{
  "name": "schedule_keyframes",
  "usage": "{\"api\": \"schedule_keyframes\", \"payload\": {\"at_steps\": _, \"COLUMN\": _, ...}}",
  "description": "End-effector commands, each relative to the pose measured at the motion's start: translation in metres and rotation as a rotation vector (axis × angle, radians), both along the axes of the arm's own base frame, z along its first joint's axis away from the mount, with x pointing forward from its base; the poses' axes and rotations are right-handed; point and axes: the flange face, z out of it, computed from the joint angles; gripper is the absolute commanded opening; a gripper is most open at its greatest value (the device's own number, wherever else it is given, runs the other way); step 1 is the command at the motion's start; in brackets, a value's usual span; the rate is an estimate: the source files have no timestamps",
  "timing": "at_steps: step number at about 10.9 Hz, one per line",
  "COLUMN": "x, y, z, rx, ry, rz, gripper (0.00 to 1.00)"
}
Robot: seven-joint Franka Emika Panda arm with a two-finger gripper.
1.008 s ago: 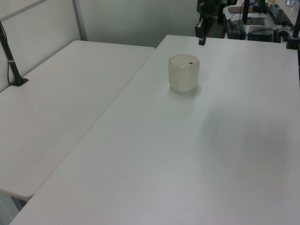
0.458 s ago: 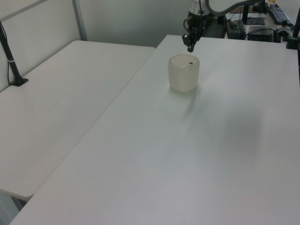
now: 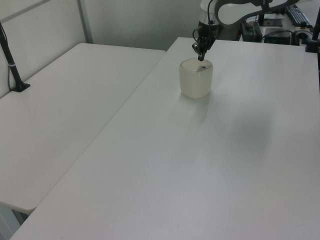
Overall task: Open the trash bin
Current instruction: 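Move the gripper over the cream bin and lower it to the lid, then hook the lid hole with the gripper fingers and flip the lid up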
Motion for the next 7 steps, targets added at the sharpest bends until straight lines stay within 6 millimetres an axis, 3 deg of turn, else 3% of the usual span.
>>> {"api": "schedule_keyframes", "payload": {"at_steps": 1, "x": 0.002, "y": 0.003, "z": -0.011, "rx": -0.011, "ry": 0.007, "rz": -0.013, "gripper": 0.0}}
{"api": "schedule_keyframes", "payload": {"at_steps": 2, "x": 0.001, "y": 0.004, "z": -0.025, "rx": -0.008, "ry": 0.029, "rz": -0.018, "gripper": 0.0}}
{"api": "schedule_keyframes", "payload": {"at_steps": 4, "x": 0.002, "y": 0.005, "z": -0.032, "rx": -0.003, "ry": 0.036, "rz": -0.034, "gripper": 0.0}}
{"api": "schedule_keyframes", "payload": {"at_steps": 6, "x": 0.002, "y": 0.004, "z": -0.026, "rx": 0.002, "ry": 0.031, "rz": -0.04, "gripper": 0.0}}
{"api": "schedule_keyframes", "payload": {"at_steps": 7, "x": -0.001, "y": 0.003, "z": -0.011, "rx": 0.002, "ry": 0.014, "rz": -0.041, "gripper": 0.0}}
